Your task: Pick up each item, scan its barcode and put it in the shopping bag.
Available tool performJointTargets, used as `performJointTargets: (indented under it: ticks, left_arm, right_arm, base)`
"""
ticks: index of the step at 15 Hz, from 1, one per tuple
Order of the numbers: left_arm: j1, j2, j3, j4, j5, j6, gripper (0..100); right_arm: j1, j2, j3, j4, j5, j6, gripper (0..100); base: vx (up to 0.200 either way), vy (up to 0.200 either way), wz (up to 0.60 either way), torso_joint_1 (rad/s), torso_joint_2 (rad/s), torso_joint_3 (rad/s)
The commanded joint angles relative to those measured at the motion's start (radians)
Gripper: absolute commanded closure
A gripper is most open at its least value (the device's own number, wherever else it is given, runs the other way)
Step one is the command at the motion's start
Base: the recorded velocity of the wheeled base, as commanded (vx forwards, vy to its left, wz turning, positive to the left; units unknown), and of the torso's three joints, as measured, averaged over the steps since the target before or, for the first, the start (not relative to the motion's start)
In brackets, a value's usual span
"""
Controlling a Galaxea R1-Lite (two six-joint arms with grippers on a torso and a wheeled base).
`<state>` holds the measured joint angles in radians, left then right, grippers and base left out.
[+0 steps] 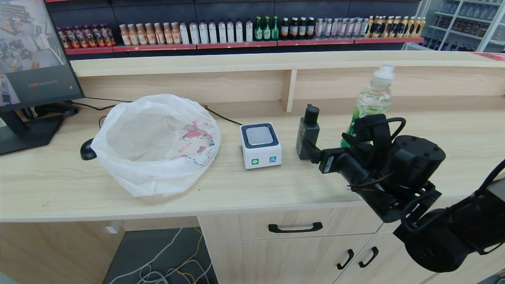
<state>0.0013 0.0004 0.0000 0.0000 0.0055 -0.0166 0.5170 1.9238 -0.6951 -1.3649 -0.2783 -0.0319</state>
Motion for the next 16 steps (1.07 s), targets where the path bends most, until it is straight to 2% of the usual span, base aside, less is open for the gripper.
performJointTargets:
  ticks: [1,16]
  left_arm:
    - [0.0,0.0,0.0,0.0,0.001,0.0,0]
    - [0.0,0.0,0.0,0.0,0.001,0.0,0]
  right_arm:
    - [-0.005,0.043,-0.041,0.0,-0.001,0.0,0]
    - [-0.041,0.239,-0.33,0.007,-0.013,-0.002,0]
  base:
    - [0.0,0.0,0.0,0.0,0.0,0.0]
    - [0.0,0.0,0.0,0.0,0.0,0.0]
